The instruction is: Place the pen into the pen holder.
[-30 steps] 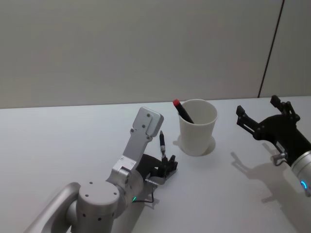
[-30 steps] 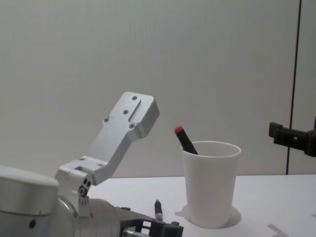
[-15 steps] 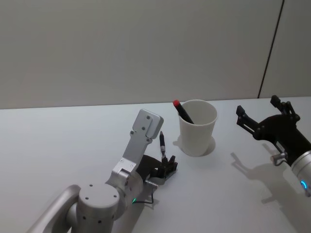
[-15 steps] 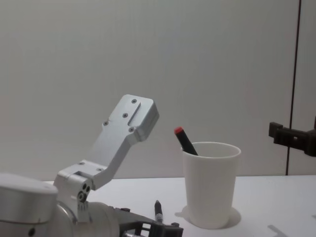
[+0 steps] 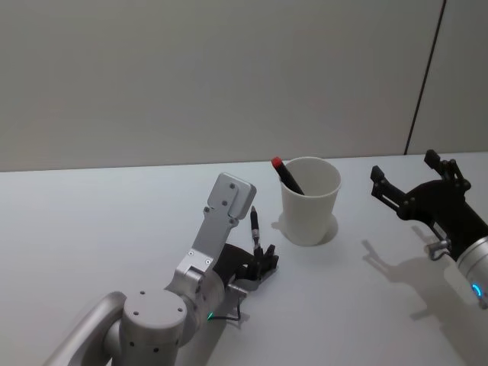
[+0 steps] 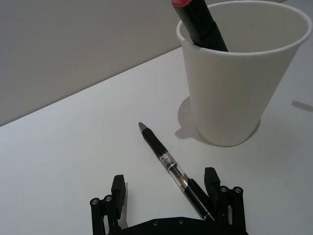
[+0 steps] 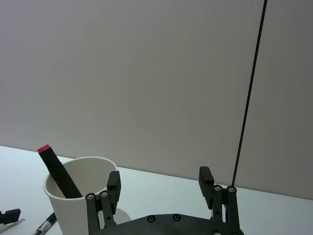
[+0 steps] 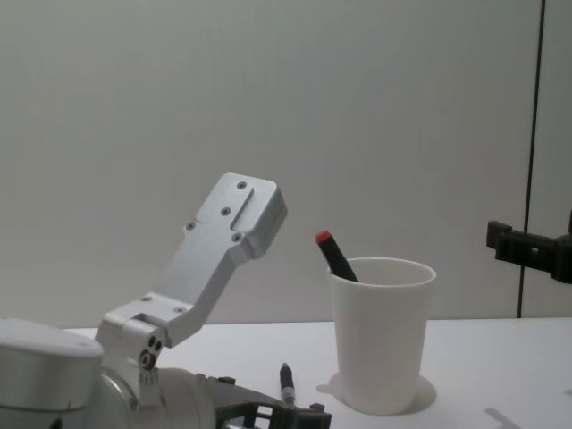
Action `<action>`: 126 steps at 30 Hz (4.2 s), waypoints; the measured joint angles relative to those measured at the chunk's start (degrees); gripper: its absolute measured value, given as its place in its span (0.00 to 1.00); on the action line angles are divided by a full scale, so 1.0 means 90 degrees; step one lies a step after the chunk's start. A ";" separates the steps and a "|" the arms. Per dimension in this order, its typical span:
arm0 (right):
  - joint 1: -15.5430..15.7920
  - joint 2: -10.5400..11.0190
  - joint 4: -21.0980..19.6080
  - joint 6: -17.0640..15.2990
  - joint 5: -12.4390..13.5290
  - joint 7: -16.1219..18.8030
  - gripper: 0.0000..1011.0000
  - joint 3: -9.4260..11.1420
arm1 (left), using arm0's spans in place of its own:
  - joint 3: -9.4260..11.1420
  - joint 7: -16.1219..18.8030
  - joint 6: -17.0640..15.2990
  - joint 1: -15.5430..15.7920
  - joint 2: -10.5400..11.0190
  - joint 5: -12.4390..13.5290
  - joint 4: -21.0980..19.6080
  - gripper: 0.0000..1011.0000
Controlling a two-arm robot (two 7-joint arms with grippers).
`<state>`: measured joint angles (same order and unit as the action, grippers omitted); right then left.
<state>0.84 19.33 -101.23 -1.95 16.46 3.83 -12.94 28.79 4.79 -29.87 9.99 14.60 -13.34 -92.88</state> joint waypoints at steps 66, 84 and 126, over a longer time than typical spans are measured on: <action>0.0000 0.0000 0.0000 0.0000 0.0000 0.0000 0.99 0.0000 | 0.0001 0.0000 0.0016 -0.0010 0.0000 0.0015 0.0019 0.60; 0.0000 0.0000 0.0000 0.0000 0.0000 -0.0001 0.99 0.0000 | 0.0001 0.0000 0.0014 -0.0010 0.0001 0.0016 0.0019 0.48; 0.0000 0.0000 0.0000 0.0000 0.0000 0.0000 0.99 0.0000 | 0.0000 0.0002 0.0013 -0.0010 0.0001 0.0016 0.0020 0.21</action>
<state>0.84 19.34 -101.23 -1.95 16.46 3.83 -12.94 28.78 4.81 -29.75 9.90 14.61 -13.19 -92.71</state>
